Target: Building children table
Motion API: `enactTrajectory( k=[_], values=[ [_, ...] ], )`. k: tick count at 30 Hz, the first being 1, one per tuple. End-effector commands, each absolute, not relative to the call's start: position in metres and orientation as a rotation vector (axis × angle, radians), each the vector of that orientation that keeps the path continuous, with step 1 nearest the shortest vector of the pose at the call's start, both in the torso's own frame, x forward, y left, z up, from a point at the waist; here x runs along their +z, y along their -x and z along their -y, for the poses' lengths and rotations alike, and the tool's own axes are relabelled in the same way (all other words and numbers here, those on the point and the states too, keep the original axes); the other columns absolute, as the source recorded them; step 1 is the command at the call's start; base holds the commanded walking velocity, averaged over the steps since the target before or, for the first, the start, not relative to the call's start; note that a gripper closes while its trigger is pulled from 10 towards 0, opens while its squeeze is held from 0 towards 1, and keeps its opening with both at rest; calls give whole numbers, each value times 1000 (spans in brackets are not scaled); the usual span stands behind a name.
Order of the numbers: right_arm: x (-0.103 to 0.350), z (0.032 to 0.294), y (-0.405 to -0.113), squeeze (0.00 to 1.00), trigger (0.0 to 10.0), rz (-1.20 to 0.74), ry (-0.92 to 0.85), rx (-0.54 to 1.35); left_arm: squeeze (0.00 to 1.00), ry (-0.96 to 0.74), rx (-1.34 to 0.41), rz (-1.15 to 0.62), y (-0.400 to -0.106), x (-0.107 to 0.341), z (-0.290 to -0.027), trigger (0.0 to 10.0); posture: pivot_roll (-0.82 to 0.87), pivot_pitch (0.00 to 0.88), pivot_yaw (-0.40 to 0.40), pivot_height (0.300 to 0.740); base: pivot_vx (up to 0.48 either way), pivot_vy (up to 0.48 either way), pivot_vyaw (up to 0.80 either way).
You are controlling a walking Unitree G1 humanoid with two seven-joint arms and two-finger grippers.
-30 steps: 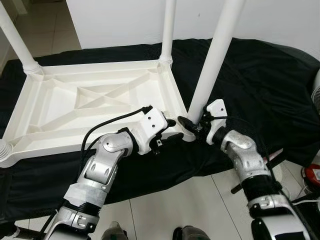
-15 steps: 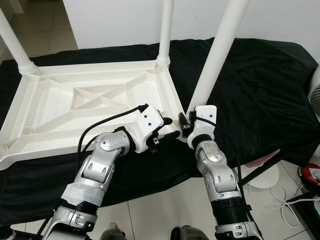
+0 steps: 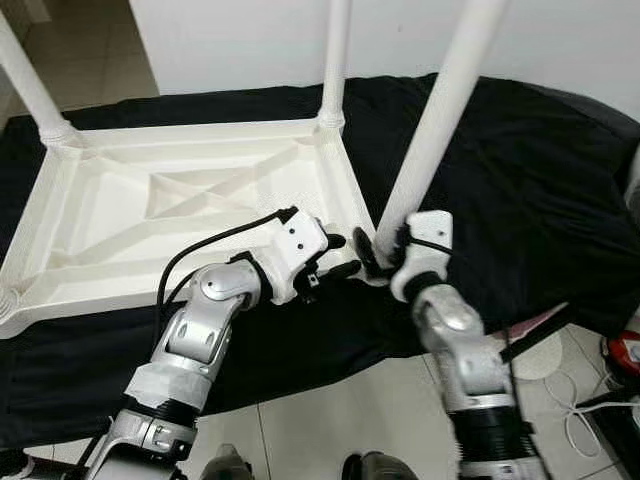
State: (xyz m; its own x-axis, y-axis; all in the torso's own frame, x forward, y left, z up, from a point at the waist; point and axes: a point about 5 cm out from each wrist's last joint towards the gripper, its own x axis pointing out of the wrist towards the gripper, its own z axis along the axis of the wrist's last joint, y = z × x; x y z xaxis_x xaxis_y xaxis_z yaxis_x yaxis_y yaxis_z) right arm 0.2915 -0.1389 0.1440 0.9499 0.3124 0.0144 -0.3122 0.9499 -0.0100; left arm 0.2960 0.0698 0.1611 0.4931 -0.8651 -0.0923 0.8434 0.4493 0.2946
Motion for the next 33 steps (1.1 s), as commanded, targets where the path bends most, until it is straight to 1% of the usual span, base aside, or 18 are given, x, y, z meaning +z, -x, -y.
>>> enactTrajectory(
  k=[1,2,4,7,9,12,16,19,24,28,29,30,31,32,33],
  values=[
    [143,143,-288,1000,10000,16,-8,405,0,-310,-979,93,-297,161,-72,10000,9,0,-14,740,0,0,0],
    [142,145,-286,0,10000,11,-3,449,0,-311,-980,93,-297,161,-72,10000,9,0,-14,740,0,0,0],
    [142,153,-284,0,10000,13,69,554,0,-311,-981,93,-298,161,-72,10000,7,0,-16,740,0,0,0],
    [141,156,-284,0,10000,6,94,597,0,-312,-982,93,-298,161,-72,10000,7,0,-16,740,0,0,0],
    [141,162,-284,0,10000,1,137,682,0,-312,-986,92,-297,160,-71,10000,4,0,-14,740,0,0,0],
    [141,166,-289,0,10000,-2,161,735,0,-311,-990,92,-296,160,-70,10000,4,0,-13,740,0,0,0],
    [139,167,-300,0,10000,-11,187,739,0,-310,-994,94,-296,160,-69,10000,6,0,-11,740,0,0,0],
    [137,162,-316,0,10000,-21,217,728,0,-312,-999,99,-296,161,-68,10000,12,0,-6,740,0,0,0],
    [137,161,-320,0,10000,-20,229,733,0,-313,-1001,100,-297,161,-68,10000,16,0,-6,740,0,0,0],
    [135,150,-336,0,10000,-18,223,768,0,-312,-998,106,-298,164,-68,10000,23,0,0,740,0,0,0],
    [135,148,-339,0,9725,-15,225,777,0,-312,-997,107,-298,164,-68,10000,26,0,-1,740,0,0,0],
    [135,148,-339,0,9725,-15,225,777,0,-312,-997,107,-298,164,-68,10000,26,0,-1,740,0,0,0],
    [135,147,-341,0,4784,-13,224,788,0,-313,-998,107,-298,164,-68,10000,29,0,0,740,0,0,0],
    [136,146,-343,0,1176,-6,222,802,0,-315,-997,108,-298,164,-68,10000,29,0,0,740,0,0,0],
    [135,145,-344,0,0,-4,220,817,0,-315,-997,108,-298,164,-68,10000,33,0,-1,740,0,0,0]
  ],
)
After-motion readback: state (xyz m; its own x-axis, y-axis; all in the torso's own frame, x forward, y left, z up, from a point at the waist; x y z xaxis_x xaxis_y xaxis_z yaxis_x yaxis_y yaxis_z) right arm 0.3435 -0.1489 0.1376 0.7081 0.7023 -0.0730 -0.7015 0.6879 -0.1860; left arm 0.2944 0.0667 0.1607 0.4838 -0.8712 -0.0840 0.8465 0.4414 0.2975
